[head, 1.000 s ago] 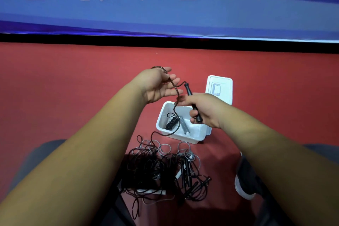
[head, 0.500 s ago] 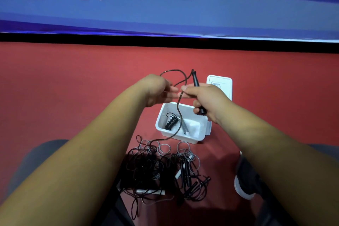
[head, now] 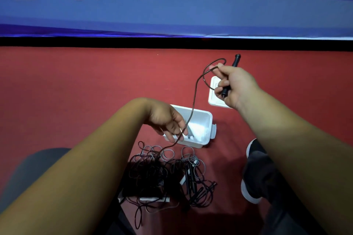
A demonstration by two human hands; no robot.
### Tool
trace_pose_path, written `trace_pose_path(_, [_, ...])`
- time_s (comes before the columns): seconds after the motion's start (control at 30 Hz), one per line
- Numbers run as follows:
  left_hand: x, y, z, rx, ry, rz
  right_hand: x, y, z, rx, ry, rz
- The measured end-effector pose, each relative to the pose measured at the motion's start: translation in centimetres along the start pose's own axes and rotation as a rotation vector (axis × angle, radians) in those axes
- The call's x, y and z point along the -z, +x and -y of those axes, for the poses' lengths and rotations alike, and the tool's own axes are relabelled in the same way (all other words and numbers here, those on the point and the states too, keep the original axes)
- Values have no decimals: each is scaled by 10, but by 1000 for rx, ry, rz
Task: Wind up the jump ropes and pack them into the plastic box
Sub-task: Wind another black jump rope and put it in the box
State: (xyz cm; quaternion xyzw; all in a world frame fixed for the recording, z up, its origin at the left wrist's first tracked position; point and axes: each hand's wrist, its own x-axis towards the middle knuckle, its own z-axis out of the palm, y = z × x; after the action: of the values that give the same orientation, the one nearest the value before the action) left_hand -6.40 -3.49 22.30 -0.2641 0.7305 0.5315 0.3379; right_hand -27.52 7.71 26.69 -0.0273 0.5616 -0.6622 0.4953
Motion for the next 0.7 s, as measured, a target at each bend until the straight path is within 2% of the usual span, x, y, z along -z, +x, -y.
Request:
trace_pose_path(0.1, [0, -2, -5, -33, -105, -22, 5, 5, 1, -3, -21, -57])
trace_pose_path(0.23, [6, -8, -19, -132, -267, -271, 11, 18, -11, -68, -316, -223])
trace_pose_path(0.33, [10, -13, -33, -223, -361, -533, 7, 15, -23, -177, -519, -125])
trace_pose_path(0.4, [11, -15, -41, -270, -405, -717, 0, 6, -31, -185, -561, -43])
trace_pose_path(0.47, [11, -16, -46, -289, -439, -832, -8, -1, -39, -172, -577, 29])
trace_pose_path(0.6, [16, -19, -50, -276, -543, -908, -19, -11, -57, -223, -556, 152])
trace_pose_path(0.7, [20, -23, -50, -280, -689, -907, -21, -12, -68, -223, -488, 174])
